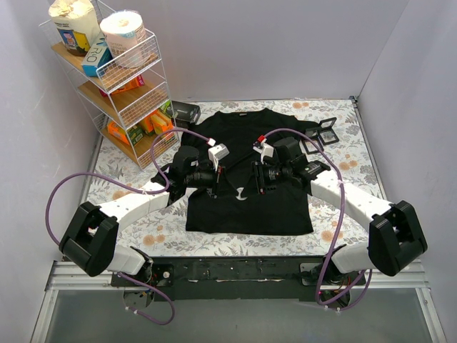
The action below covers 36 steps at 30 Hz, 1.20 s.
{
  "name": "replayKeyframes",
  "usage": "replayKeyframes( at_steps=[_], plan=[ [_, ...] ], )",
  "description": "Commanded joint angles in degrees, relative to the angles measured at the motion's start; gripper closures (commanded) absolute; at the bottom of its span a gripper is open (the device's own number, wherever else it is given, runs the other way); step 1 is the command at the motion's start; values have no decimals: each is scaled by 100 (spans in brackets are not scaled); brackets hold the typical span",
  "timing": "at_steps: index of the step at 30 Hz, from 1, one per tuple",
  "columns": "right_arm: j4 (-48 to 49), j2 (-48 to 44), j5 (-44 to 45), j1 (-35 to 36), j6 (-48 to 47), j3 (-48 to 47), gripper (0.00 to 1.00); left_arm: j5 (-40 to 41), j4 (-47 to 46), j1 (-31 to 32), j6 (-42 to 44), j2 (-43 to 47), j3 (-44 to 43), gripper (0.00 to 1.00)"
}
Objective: Pin the brooch onto the clothing
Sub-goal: Open the brooch, then adjust the clothes at the center of the board.
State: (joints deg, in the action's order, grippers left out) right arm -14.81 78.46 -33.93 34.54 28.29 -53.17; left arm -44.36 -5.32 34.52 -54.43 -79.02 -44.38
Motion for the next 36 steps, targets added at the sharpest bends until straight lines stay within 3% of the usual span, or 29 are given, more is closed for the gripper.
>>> replayKeyframes(
  at_steps=[1,15,22,27,32,36],
  plan=[
    [760,-304,-139,-237,18,-124,66,-530,-206,63,-85,203,-211,100],
    [1085,-805,-466,-457,-87,87,59,-346,-180,11,-146,273,-203,100],
    [1138,-928,88,-457,-87,149,59,1164,224,-103,-103,396,-220,100],
    [743,-1086,1414,-457,-350,-18,59,2824,654,-156,301,493,-457,100],
    [304,-930,2609,-457,-667,-368,59,3372,857,-139,801,257,-773,100],
    [303,-639,2874,-457,-703,-458,59,4258,1103,107,1450,-253,-1212,100]
  ],
)
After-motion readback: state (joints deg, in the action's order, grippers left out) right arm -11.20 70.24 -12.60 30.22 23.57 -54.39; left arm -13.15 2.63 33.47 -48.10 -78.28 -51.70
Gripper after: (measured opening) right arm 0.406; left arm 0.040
